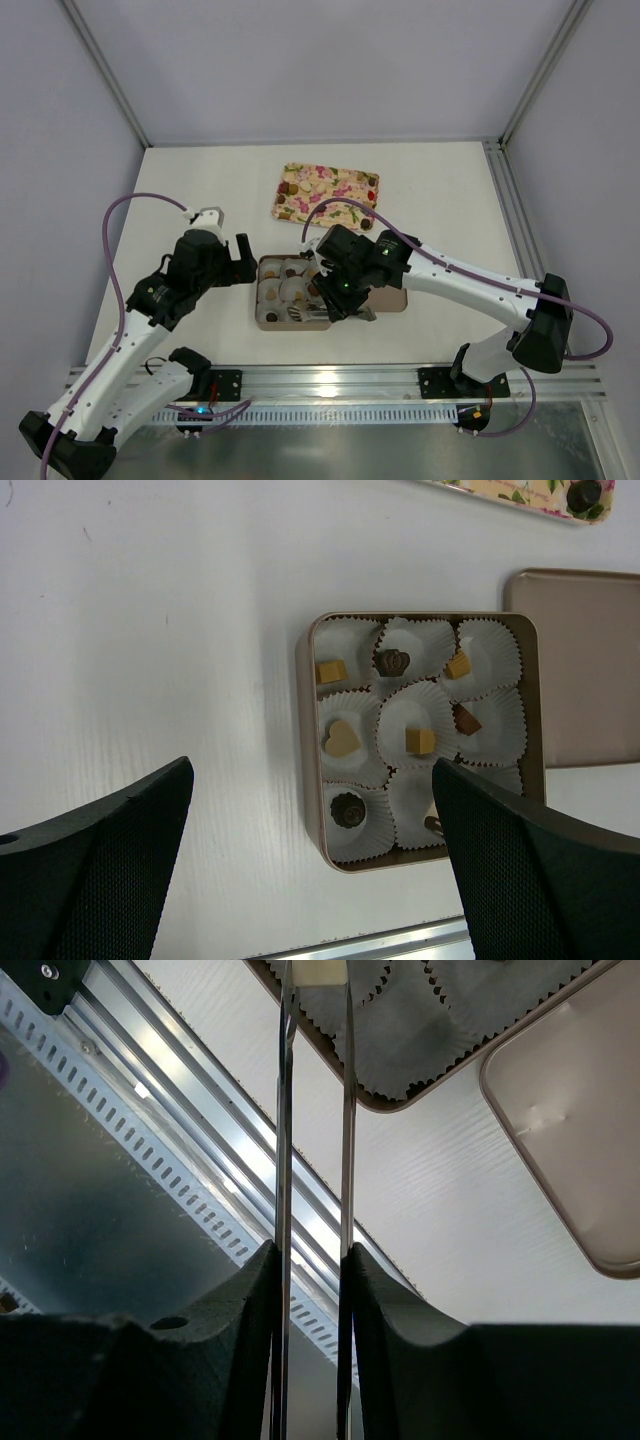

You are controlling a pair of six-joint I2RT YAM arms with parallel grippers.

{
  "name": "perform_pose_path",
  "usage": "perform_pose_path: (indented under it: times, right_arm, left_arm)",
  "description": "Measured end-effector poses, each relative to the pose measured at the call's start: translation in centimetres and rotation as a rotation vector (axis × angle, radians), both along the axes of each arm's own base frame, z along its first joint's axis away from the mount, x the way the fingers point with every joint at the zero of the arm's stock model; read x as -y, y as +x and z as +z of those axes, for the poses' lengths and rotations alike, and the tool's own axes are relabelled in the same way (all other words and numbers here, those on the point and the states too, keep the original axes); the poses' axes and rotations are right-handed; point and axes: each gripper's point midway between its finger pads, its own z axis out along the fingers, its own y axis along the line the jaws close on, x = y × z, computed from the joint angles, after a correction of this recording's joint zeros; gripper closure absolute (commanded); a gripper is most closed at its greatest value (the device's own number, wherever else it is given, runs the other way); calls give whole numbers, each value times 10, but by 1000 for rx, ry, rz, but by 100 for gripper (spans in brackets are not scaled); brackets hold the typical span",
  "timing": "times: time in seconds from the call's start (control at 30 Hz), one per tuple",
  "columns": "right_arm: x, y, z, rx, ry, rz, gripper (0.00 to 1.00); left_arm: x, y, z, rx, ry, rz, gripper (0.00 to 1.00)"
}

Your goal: Pack the chocolate

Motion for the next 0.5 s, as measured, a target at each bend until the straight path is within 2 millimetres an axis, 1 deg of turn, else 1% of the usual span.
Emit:
perform_pose_path:
  times: [0.03, 0.27, 0.37, 0.4, 0.5]
  right_arm:
    - [0, 0, 0, 0, 0, 0, 63]
    - [-1, 1, -1, -1, -2, 0, 62]
    - [-1, 0, -1, -1, -2, 0, 61]
    - [-1, 0, -1, -1, -2, 0, 59]
    - [-1, 0, -2, -1, -3, 1, 59]
  left_arm:
    - [0, 0, 0, 0, 0, 0, 0]
    - [0, 0, 0, 0, 0, 0, 0]
    - [0, 0, 0, 0, 0, 0, 0]
    - [0, 0, 0, 0, 0, 0, 0]
    - [0, 0, 0, 0, 0, 0, 0]
